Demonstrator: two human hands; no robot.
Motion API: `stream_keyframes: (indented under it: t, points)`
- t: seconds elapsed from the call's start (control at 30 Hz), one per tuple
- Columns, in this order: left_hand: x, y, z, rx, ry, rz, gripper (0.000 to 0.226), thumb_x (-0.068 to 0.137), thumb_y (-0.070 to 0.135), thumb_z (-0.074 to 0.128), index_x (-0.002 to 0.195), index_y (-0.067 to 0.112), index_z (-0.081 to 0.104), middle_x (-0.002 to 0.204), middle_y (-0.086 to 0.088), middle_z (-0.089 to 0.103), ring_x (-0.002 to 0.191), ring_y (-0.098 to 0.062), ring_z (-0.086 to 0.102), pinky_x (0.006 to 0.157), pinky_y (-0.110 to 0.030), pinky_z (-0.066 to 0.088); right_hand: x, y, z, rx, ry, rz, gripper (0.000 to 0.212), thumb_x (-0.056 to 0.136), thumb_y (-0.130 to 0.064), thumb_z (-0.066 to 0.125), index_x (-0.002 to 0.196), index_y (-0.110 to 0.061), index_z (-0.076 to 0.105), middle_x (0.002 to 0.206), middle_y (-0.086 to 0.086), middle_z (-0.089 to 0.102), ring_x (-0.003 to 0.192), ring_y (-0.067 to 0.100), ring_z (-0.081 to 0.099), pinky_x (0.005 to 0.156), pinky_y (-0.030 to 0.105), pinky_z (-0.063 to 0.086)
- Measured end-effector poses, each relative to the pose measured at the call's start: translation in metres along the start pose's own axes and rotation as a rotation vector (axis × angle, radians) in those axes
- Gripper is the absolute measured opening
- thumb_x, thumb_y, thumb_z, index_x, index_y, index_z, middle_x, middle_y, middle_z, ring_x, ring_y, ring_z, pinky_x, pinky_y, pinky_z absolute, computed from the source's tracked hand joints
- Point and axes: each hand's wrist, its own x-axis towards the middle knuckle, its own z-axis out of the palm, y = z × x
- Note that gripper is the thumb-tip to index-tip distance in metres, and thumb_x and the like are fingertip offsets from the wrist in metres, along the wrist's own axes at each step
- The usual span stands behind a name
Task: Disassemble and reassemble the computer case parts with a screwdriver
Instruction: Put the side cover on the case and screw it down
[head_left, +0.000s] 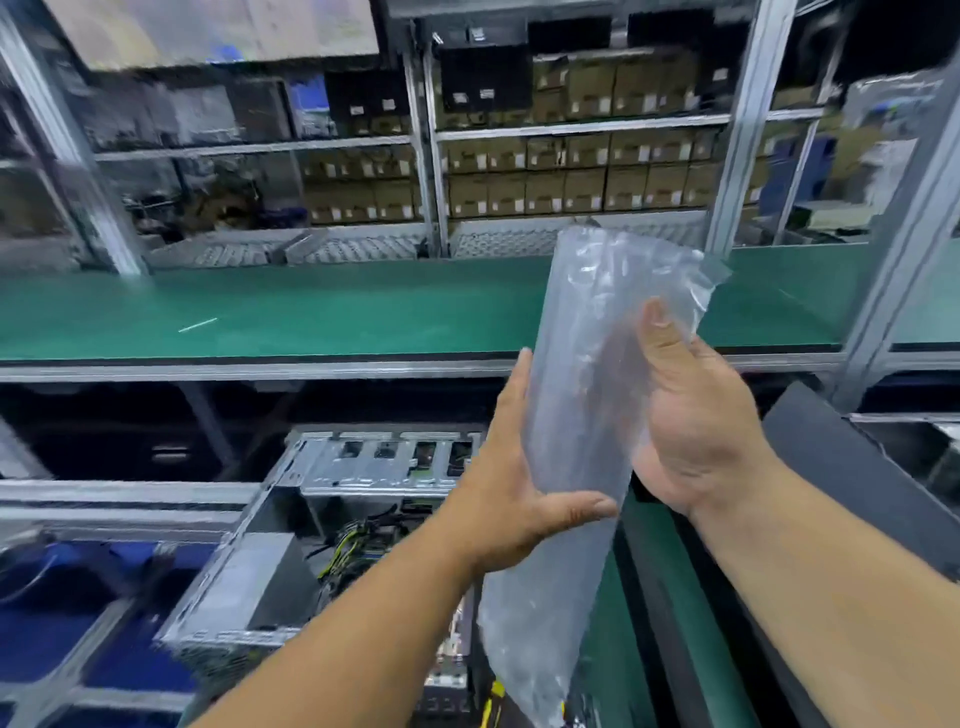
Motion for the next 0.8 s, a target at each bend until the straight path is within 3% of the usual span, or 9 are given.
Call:
stream_keyframes:
  t: [0.13, 0.3, 0.4, 0.47, 0.53, 0.63, 0.67, 0.73, 0.8]
  points:
    - [-0.026, -0.018, -0.06, -0.188, 0.149, -0.083, 0.073, 0.086, 0.046, 0.078, 0.147, 0.045, 0.039, 0.142, 0.022, 0.056, 0.129, -0.001, 0.056, 0.107, -0.034, 0.047, 0.004, 0.047, 0.045, -0.129, -0.143, 0.178, 0.04, 0.106, -0.034, 0.055, 0.135, -0.009, 0.063, 0.132, 0.021, 0.067, 0.12, 0.041, 0.066, 0.096, 0.057, 0.057]
    - [-0.056, -0.053, -0.126, -0.32, 0.411, -0.328, 0.015, 0.093, 0.03, 0.067, 0.107, 0.034, 0.07, 0.106, 0.004, 0.077, 0.1, -0.02, 0.074, 0.082, -0.038, 0.059, 0.002, 0.123, 0.09, -0.261, -0.204, 0.327, 0.024, 0.106, -0.018, 0.056, 0.127, -0.014, 0.067, 0.122, 0.016, 0.073, 0.112, 0.038, 0.071, 0.091, 0.053, 0.06]
    - [-0.062, -0.072, -0.18, -0.262, 0.493, -0.52, 0.021, 0.1, 0.017, 0.059, 0.086, 0.02, 0.074, 0.082, 0.0, 0.074, 0.073, -0.018, 0.069, 0.067, -0.025, 0.054, 0.019, 0.156, 0.099, -0.482, -0.042, 0.311, 0.025, 0.1, -0.021, 0.063, 0.125, -0.02, 0.066, 0.11, 0.005, 0.075, 0.096, 0.03, 0.073, 0.08, 0.046, 0.061]
    - [-0.069, -0.094, -0.219, -0.099, 0.48, -0.704, 0.022, 0.103, 0.017, 0.057, 0.083, 0.017, 0.067, 0.083, 0.0, 0.066, 0.07, -0.015, 0.058, 0.06, -0.013, 0.049, 0.031, 0.164, 0.092, -0.696, 0.133, 0.357, 0.044, 0.097, -0.026, 0.067, 0.139, -0.033, 0.055, 0.115, -0.001, 0.073, 0.093, 0.024, 0.074, 0.073, 0.04, 0.062]
    - [-0.08, -0.114, -0.244, -0.04, 0.399, -0.862, 0.026, 0.103, 0.039, 0.057, 0.104, 0.018, 0.073, 0.106, -0.006, 0.071, 0.085, -0.02, 0.061, 0.074, -0.019, 0.052, 0.028, 0.168, 0.081, -0.928, 0.23, 0.445, 0.064, 0.097, -0.027, 0.068, 0.148, -0.051, 0.038, 0.119, -0.009, 0.066, 0.077, 0.017, 0.073, 0.051, 0.026, 0.056]
    - [-0.107, -0.137, -0.246, 0.237, 0.292, -1.055, 0.067, 0.081, 0.087, 0.045, 0.096, 0.028, 0.073, 0.102, -0.007, 0.068, 0.097, -0.029, 0.062, 0.085, -0.034, 0.048, 0.01, 0.191, 0.062, -1.06, 0.142, 0.57, 0.051, 0.098, -0.008, 0.064, 0.128, -0.049, 0.066, 0.099, -0.001, 0.068, 0.045, 0.005, 0.058, 0.037, 0.016, 0.038]
    - [-0.114, -0.146, -0.246, 0.316, 0.201, -1.043, 0.053, 0.086, 0.077, 0.05, 0.093, 0.028, 0.07, 0.101, -0.008, 0.067, 0.095, -0.028, 0.061, 0.086, -0.033, 0.047, 0.001, 0.201, 0.057, -1.162, 0.093, 0.617, 0.048, 0.099, -0.004, 0.061, 0.127, -0.042, 0.069, 0.088, 0.005, 0.07, 0.038, 0.004, 0.052, 0.037, 0.015, 0.036]
    - [-0.125, -0.161, -0.242, 0.323, 0.059, -0.958, 0.014, 0.096, 0.026, 0.057, 0.109, 0.024, 0.063, 0.105, -0.006, 0.068, 0.091, -0.025, 0.063, 0.078, -0.031, 0.051, -0.015, 0.214, 0.051, -1.417, -0.075, 0.679, 0.045, 0.102, -0.001, 0.053, 0.14, -0.023, 0.062, 0.077, 0.007, 0.069, 0.033, 0.001, 0.044, 0.039, 0.016, 0.034]
    - [-0.139, -0.169, -0.24, 0.266, 0.021, -0.896, 0.046, 0.094, 0.015, 0.054, 0.133, 0.04, 0.052, 0.103, 0.006, 0.066, 0.085, -0.018, 0.065, 0.064, -0.03, 0.051, -0.028, 0.223, 0.054, -1.546, -0.251, 0.706, 0.053, 0.105, 0.001, 0.046, 0.154, -0.018, 0.044, 0.084, 0.003, 0.069, 0.043, -0.006, 0.046, 0.045, 0.007, 0.032]
